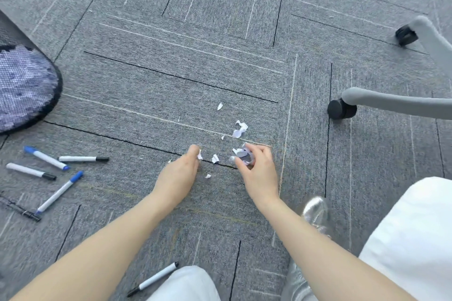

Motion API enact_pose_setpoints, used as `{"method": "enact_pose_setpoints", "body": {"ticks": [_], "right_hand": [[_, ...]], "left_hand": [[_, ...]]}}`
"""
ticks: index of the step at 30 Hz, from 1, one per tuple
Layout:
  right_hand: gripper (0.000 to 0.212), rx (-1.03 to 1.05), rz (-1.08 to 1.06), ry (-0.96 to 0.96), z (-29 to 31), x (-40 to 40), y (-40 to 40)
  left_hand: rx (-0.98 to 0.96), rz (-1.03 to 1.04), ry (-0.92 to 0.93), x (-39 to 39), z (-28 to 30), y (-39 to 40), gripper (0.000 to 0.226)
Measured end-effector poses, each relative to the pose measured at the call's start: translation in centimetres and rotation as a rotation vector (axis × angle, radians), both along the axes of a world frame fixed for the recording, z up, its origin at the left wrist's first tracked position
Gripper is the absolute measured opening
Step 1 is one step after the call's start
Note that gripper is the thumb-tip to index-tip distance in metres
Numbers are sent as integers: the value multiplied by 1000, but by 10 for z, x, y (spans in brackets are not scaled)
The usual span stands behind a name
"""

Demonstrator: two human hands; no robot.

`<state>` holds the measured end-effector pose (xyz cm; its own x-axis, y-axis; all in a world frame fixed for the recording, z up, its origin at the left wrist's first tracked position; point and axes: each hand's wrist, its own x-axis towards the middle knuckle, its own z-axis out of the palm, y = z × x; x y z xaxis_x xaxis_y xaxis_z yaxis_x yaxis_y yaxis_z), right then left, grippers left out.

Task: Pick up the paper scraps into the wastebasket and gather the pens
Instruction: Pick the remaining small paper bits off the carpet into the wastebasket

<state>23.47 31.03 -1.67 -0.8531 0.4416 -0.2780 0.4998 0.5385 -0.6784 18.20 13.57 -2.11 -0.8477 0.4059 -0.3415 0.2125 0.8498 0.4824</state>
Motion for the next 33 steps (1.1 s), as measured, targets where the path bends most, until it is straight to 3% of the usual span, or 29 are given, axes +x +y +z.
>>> {"method": "enact_pose_setpoints", "body": {"ticks": [3,8,12,17,24,26,28,31,33], "right_hand": [[45,55,45,24,-6,4,-3],[18,136,148,76,-8,5,0],[13,163,236,36,-3,-3,2],[13,158,248,-32,1,-9,5],[6,-157,-122,7,24,-18,1],[9,-187,-137,45,38,-27,-4],[16,-246,-126,99,54,-43,-15],[17,-373,-48,174,82,-72,-42],[12,-411,55,231,101,-94,-65]], "left_hand": [[22,-9,-16,0,0,-2,9],[27,-48,-44,-3,3,-1,10],[-31,-122,-15,-4,3,-2,41],[-269,-424,172,-9,0,1,76],[-312,-611,183,-10,13,36,45],[-272,-538,133,-8,15,38,44],[-144,-335,4,-7,24,31,34],[192,80,-132,-15,50,-1,8],[391,325,-77,-23,78,-31,10]]}}
